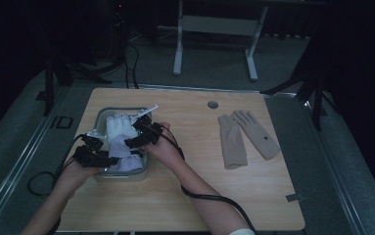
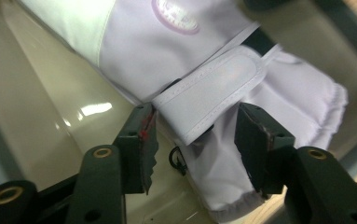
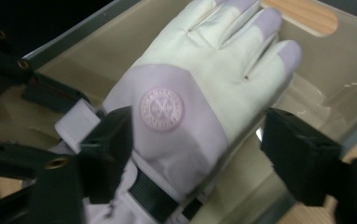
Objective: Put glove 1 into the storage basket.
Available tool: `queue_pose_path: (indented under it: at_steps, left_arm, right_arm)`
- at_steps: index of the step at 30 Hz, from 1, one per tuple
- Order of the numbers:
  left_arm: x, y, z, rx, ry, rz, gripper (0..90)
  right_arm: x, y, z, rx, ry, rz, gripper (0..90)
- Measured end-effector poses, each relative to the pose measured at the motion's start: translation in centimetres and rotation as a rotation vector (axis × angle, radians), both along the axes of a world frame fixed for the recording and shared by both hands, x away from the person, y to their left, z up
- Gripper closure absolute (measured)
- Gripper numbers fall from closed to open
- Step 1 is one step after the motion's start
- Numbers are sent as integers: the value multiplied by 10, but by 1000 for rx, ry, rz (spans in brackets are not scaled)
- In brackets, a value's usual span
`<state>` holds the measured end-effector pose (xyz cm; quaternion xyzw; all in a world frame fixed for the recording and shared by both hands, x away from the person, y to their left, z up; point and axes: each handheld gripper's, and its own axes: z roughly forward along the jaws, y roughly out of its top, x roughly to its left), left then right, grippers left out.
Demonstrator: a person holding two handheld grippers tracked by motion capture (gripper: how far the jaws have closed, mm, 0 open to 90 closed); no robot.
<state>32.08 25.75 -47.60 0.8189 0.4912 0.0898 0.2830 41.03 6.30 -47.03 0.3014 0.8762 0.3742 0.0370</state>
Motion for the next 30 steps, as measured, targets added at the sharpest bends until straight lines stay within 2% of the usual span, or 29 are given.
queue_pose_path:
  at_steps: [2,6,8,14,18,20,22,25,29,30]
  left_arm:
    - [-4,0,5,-7,-31,14,488]
    - [-10,-3,15,-36,-78,13,492]
    - [-13,-7,18,-45,-90,0,495]
    - [-18,-22,24,-90,-121,-27,499]
    - [-20,-34,25,-100,-133,-48,501]
    - [-22,-43,26,-99,-147,-63,500]
    - [-22,-49,27,-101,-152,-80,500]
    - [-22,-59,28,-111,-161,-99,500]
    - [-23,-69,28,-118,-169,-112,496]
    - [-24,-74,28,-123,-177,-117,482]
  right_arm:
    - [-1,-2,4,-2,-9,36,153]
    - [-4,-7,10,-4,-18,70,144]
    - [-5,-11,13,8,-13,75,144]
    - [-10,-25,20,22,-37,87,149]
    - [-13,-35,22,36,-38,97,149]
    - [-16,-47,24,35,-59,105,145]
    - [-18,-56,25,31,-68,100,140]
    - [-19,-67,27,39,-52,81,140]
    - [-20,-81,28,51,-46,44,134]
    - [-20,-90,29,54,-46,21,122]
